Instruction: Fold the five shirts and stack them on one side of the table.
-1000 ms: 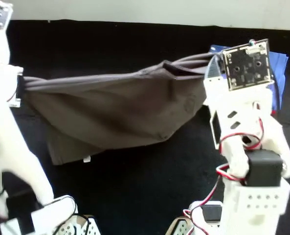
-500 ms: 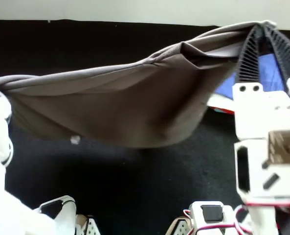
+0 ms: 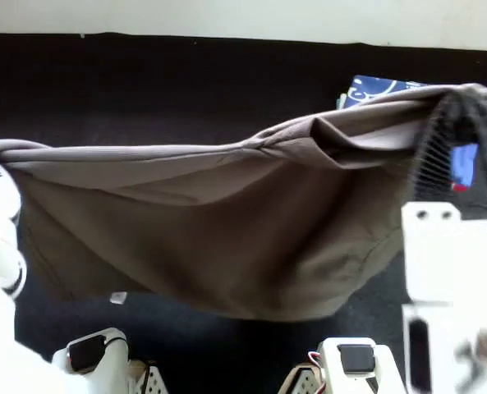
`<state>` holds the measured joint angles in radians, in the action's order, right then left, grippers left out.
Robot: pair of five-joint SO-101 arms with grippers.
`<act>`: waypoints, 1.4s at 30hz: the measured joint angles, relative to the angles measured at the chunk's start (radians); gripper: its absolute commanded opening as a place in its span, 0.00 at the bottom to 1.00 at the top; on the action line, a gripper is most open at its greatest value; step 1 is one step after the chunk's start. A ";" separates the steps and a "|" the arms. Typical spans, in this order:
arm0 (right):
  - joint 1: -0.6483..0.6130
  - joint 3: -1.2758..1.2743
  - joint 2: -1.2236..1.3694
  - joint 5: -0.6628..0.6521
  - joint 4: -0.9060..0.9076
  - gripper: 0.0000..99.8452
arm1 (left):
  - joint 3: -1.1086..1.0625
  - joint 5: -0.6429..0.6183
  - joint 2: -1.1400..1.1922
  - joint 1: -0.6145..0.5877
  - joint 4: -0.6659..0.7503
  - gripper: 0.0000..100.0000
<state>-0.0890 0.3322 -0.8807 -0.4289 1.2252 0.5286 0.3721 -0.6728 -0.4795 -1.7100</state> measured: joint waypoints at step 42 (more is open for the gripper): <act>-0.334 -0.936 0.511 0.499 -0.049 0.20 | -1.111 -0.003 0.241 0.000 0.471 0.01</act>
<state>-0.4235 -0.6038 -0.3698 0.0698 1.1761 -0.5823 0.3690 -0.4319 -0.4795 -1.2390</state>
